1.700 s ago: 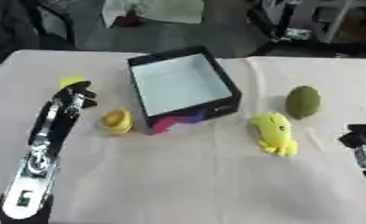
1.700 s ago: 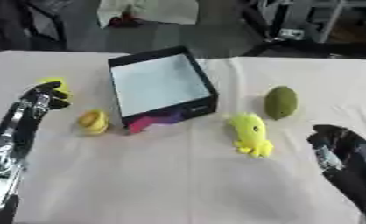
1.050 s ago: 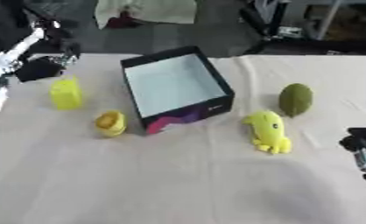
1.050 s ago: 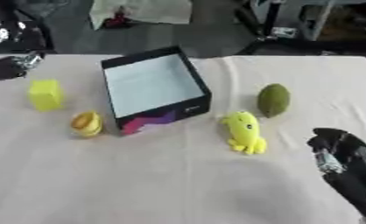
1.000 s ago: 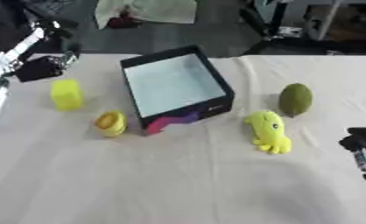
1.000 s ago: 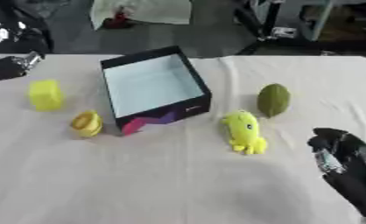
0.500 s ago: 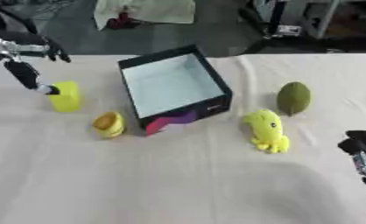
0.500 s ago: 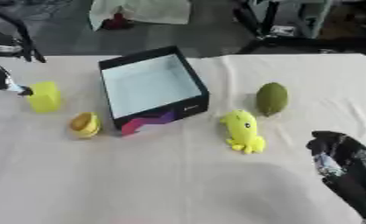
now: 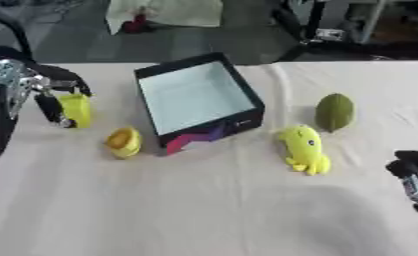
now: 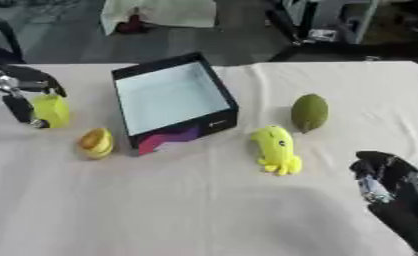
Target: Pick up objects on the table and place them in the box.
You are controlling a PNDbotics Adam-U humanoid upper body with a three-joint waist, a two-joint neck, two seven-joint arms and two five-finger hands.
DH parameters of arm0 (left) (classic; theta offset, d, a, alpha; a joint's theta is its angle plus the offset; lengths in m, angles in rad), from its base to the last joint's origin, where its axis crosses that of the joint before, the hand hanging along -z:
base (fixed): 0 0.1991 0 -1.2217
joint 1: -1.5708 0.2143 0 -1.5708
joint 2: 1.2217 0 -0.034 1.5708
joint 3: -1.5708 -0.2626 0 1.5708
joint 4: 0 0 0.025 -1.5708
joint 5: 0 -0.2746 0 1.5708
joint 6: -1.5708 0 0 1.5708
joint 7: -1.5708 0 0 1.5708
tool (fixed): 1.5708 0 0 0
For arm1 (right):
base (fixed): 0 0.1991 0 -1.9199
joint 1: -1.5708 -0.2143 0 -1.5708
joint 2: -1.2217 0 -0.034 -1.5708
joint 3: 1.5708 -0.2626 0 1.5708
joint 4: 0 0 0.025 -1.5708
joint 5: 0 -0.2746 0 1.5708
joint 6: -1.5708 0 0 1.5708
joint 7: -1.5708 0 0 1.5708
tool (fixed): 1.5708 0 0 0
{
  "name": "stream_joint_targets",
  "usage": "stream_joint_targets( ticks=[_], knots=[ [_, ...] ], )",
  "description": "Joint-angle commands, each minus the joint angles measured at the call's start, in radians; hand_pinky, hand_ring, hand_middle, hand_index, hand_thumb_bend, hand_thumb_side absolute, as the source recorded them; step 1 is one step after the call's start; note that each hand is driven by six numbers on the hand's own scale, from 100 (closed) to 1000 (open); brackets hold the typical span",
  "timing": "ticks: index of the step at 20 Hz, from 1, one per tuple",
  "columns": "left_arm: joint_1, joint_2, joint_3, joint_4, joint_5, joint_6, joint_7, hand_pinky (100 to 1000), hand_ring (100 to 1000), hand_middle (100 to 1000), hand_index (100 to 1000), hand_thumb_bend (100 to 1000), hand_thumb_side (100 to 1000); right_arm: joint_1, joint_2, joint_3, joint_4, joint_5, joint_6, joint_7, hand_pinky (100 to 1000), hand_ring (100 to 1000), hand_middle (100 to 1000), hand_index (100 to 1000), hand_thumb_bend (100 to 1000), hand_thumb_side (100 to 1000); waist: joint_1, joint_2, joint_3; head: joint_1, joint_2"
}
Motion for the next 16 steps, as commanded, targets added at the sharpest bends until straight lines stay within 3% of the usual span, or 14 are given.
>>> stream_joint_targets(
  ticks=[1,7,13,16],
  knots=[
    [-0.033,0.023,0.027,-0.004,-0.033,0.034,0.064,860,838,848,901,393,200,-0.004,-0.007,0.001,-0.011,0.002,-0.001,0.001,752,684,580,718,100,436,-0.009,-0.012,0.002,0.004,-0.002],
    [-0.03,0.028,0.055,0.014,-0.06,0.13,0.169,856,834,842,897,366,218,-0.003,-0.006,0.0,-0.012,0.003,-0.001,0.001,752,685,581,718,100,437,-0.009,-0.013,0.004,0.006,-0.002],
    [-0.017,0.014,0.091,0.081,-0.062,0.219,0.122,860,838,845,901,347,264,-0.003,-0.004,0.001,-0.013,0.004,-0.001,0.002,752,687,582,718,100,436,-0.01,-0.012,0.003,0.007,-0.002],
    [-0.007,0.005,0.104,0.087,-0.065,0.28,0.15,859,837,844,900,331,256,-0.003,-0.003,0.0,-0.013,0.004,-0.001,0.001,752,687,582,718,100,436,-0.011,-0.011,0.003,0.008,-0.002]
  ],
)
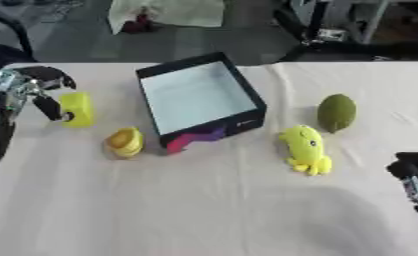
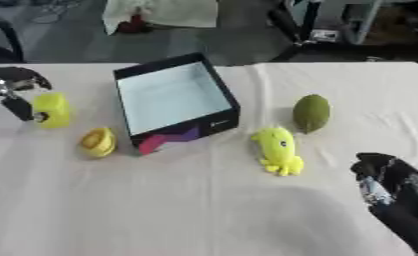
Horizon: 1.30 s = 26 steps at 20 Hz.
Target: Pick up objects on the table and place them in the box.
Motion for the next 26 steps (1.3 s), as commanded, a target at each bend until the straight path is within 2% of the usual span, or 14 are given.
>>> stream_joint_targets(
  ticks=[1,6,9,11,12,14,15,16,18,22,26],
  knots=[
    [-0.011,0.007,0.018,0.001,-0.003,0.057,0.025,860,836,844,900,323,259,-0.005,-0.006,-0.002,-0.013,0.004,-0.001,0.001,752,687,582,718,100,435,-0.011,-0.011,0.001,0.004,-0.002],
    [-0.001,-0.007,0.021,0.02,0.006,0.076,0.039,839,807,816,878,305,255,-0.005,-0.004,-0.001,-0.013,0.004,0.0,0.002,752,688,583,718,100,435,-0.012,-0.009,0.0,0.005,-0.002],
    [-0.001,-0.009,0.018,0.015,0.004,0.074,0.052,769,706,714,793,276,179,-0.004,-0.004,-0.001,-0.014,0.004,0.0,0.001,752,689,583,717,100,434,-0.013,-0.009,0.001,0.006,-0.002],
    [-0.003,-0.007,0.016,0.003,-0.006,0.076,0.082,692,587,593,698,249,101,-0.004,-0.003,-0.001,-0.013,0.004,0.001,0.001,752,690,583,717,100,434,-0.012,-0.009,0.0,0.007,-0.002],
    [-0.005,-0.005,0.017,-0.004,-0.013,0.08,0.106,658,540,543,651,233,100,-0.004,-0.003,-0.001,-0.013,0.005,0.001,0.001,752,690,584,717,100,433,-0.012,-0.009,0.0,0.007,-0.002],
    [-0.007,-0.002,0.019,-0.015,-0.022,0.089,0.156,642,521,521,626,225,100,-0.004,-0.003,-0.001,-0.013,0.004,0.002,0.0,752,690,584,717,100,434,-0.012,-0.01,0.0,0.007,-0.002],
    [-0.01,0.0,0.022,-0.02,-0.02,0.091,0.177,627,499,492,595,117,134,-0.004,-0.003,-0.001,-0.013,0.004,0.002,-0.001,752,690,584,717,100,435,-0.012,-0.01,-0.001,0.007,-0.002],
    [-0.014,0.004,0.028,-0.031,-0.007,0.09,0.198,628,495,485,589,169,100,-0.003,-0.003,-0.002,-0.013,0.004,0.002,-0.001,752,690,584,717,100,435,-0.012,-0.011,-0.001,0.008,-0.002],
    [-0.025,0.013,0.029,-0.05,0.024,0.084,0.22,632,491,478,586,153,100,-0.003,-0.003,-0.002,-0.013,0.004,0.002,-0.002,752,691,585,717,100,434,-0.011,-0.012,-0.001,0.007,-0.002],
    [-0.078,0.004,0.016,-0.115,0.104,0.045,0.241,634,477,459,568,100,100,0.002,-0.004,-0.001,-0.013,0.005,0.003,-0.001,752,692,585,717,100,434,-0.01,-0.015,0.002,0.009,-0.002],
    [-0.115,-0.043,-0.051,-0.218,0.229,-0.06,0.213,655,494,475,586,100,106,0.004,-0.005,0.001,-0.013,0.005,0.001,0.001,752,693,586,717,100,436,-0.011,-0.019,0.003,0.012,-0.002]
  ],
)
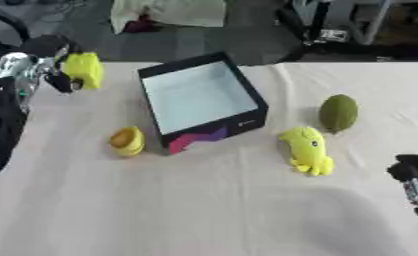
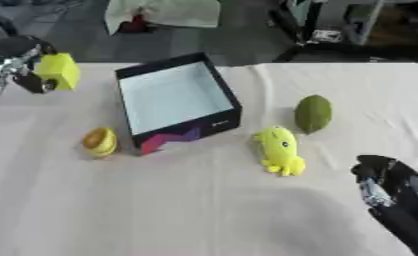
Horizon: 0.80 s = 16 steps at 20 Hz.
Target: Pick up objects on the table and place them in the box.
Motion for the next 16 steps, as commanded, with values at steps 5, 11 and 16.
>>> stream_joint_targets(
  ticks=[5,11,16],
  knots=[
    [-0.038,-0.091,-0.183,-0.161,0.211,-0.218,-0.148,660,512,496,611,100,106,-0.009,-0.01,0.0,-0.011,0.001,0.001,0.003,752,694,587,717,100,436,-0.012,-0.019,-0.007,0.012,-0.002],
    [-0.005,-0.174,-0.256,-0.145,0.236,-0.272,-0.246,711,592,586,706,108,165,-0.015,-0.008,0.003,-0.009,-0.002,0.001,0.007,752,696,588,716,100,435,-0.012,-0.016,-0.015,0.012,-0.002],
    [0.021,-0.187,-0.262,-0.097,0.196,-0.294,-0.306,826,770,794,930,326,517,-0.017,-0.007,0.002,-0.007,-0.001,0.002,0.006,752,698,589,716,100,434,-0.011,-0.014,-0.015,0.008,-0.002]
  ],
)
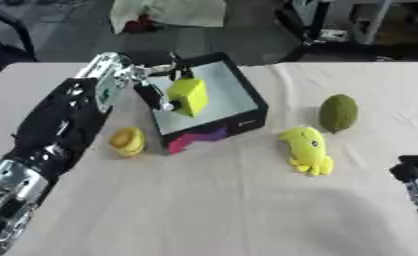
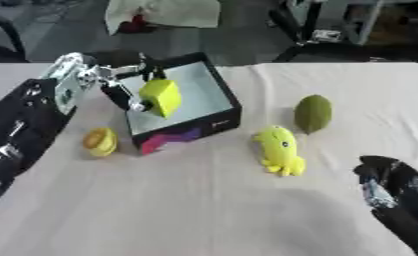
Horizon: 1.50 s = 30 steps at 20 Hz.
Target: Pick up objects on the table and place them in the box.
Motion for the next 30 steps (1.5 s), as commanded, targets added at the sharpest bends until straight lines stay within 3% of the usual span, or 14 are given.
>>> stream_joint_targets(
  ticks=[1,3,7,10,11,13,17,21,22,23,30],
  knots=[
    [-0.011,0.017,-0.001,0.003,-0.032,-0.015,-0.033,831,779,808,948,359,581,-0.008,-0.007,0.001,-0.008,-0.001,-0.001,0.002,752,698,589,716,100,434,-0.011,-0.014,0.0,-0.003,-0.002],
    [-0.006,0.031,0.001,-0.008,-0.049,-0.022,-0.038,848,804,844,981,433,711,-0.007,-0.007,0.001,-0.008,-0.001,-0.002,0.002,752,699,590,716,100,434,-0.011,-0.014,0.001,-0.004,-0.002],
    [-0.006,0.078,0.003,-0.059,-0.029,-0.036,-0.051,871,833,886,1000,497,783,-0.005,-0.007,-0.001,-0.007,0.0,-0.001,0.001,752,700,591,716,100,432,-0.01,-0.016,0.004,-0.004,-0.002],
    [-0.003,0.132,0.005,-0.129,0.034,-0.047,-0.085,873,832,884,1000,467,731,-0.004,-0.008,-0.001,-0.006,0.001,-0.001,0.0,752,701,591,716,100,433,-0.009,-0.016,0.006,-0.006,-0.002],
    [-0.001,0.153,0.008,-0.157,0.07,-0.053,-0.099,871,827,878,998,403,656,-0.003,-0.008,-0.003,-0.006,0.002,0.0,-0.001,752,701,592,716,100,432,-0.009,-0.017,0.007,-0.007,-0.002],
    [0.005,0.197,0.01,-0.209,0.146,-0.057,-0.14,861,812,861,986,355,591,-0.002,-0.009,-0.004,-0.006,0.003,0.0,-0.003,752,702,592,716,100,432,-0.008,-0.017,0.009,-0.008,-0.002],
    [0.031,0.287,-0.003,-0.265,0.29,-0.056,-0.28,836,782,829,963,309,513,-0.001,-0.012,-0.004,-0.006,0.004,0.001,-0.003,752,702,593,716,100,432,-0.004,-0.018,0.012,-0.014,-0.002],
    [0.079,0.345,-0.035,-0.272,0.37,-0.043,-0.421,829,774,820,956,326,510,0.0,-0.014,-0.004,-0.005,0.005,0.001,-0.004,753,703,594,717,100,431,0.0,-0.019,0.012,-0.017,-0.002],
    [0.091,0.35,-0.051,-0.263,0.373,-0.045,-0.434,826,772,817,953,540,307,0.0,-0.015,-0.004,-0.005,0.006,0.001,-0.003,753,703,595,717,100,416,0.0,-0.018,0.011,-0.016,-0.002],
    [0.104,0.348,-0.071,-0.246,0.369,-0.051,-0.441,825,771,817,952,320,502,-0.001,-0.015,-0.003,-0.004,0.006,0.002,-0.002,753,704,595,717,100,430,0.0,-0.018,0.01,-0.015,-0.002],
    [0.163,0.294,-0.114,-0.14,0.294,-0.118,-0.447,829,777,823,957,328,497,-0.002,-0.013,-0.002,-0.004,0.005,0.001,-0.001,753,705,596,717,100,430,-0.003,-0.015,0.008,-0.017,-0.002]
  ],
)
